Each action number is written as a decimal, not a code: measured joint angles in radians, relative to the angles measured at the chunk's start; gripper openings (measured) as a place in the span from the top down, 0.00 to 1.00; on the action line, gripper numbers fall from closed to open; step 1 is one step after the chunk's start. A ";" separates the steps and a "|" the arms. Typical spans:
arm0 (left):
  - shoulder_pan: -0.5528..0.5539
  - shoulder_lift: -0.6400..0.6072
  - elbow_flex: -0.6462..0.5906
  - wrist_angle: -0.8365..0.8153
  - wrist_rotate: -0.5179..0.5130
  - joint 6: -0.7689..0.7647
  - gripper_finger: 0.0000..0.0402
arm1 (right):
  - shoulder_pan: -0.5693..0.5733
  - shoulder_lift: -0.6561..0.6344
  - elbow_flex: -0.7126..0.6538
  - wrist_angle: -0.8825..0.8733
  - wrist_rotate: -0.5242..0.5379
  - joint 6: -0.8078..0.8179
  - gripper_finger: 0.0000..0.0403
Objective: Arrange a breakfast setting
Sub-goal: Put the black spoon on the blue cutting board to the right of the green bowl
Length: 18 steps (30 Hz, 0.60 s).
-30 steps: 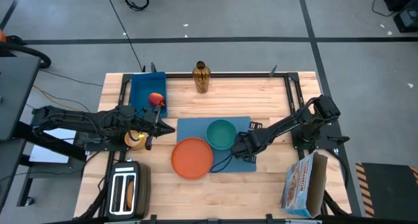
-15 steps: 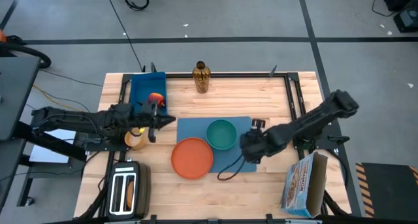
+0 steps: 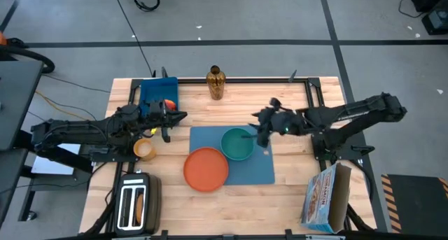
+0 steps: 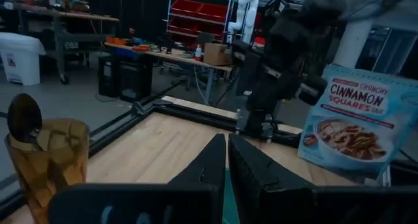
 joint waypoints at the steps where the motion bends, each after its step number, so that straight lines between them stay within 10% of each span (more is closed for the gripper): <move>1: 0.000 0.000 0.000 0.000 0.000 0.011 0.94 | -0.025 0.017 0.000 0.067 -0.039 -0.039 0.50; 7: -0.001 0.000 0.000 -0.009 0.001 0.029 0.94 | -0.163 0.173 0.057 0.358 -0.136 -0.212 0.34; 18: -0.008 0.000 0.000 -0.080 0.034 0.014 0.94 | -0.384 0.504 0.425 0.303 -0.181 -0.397 0.30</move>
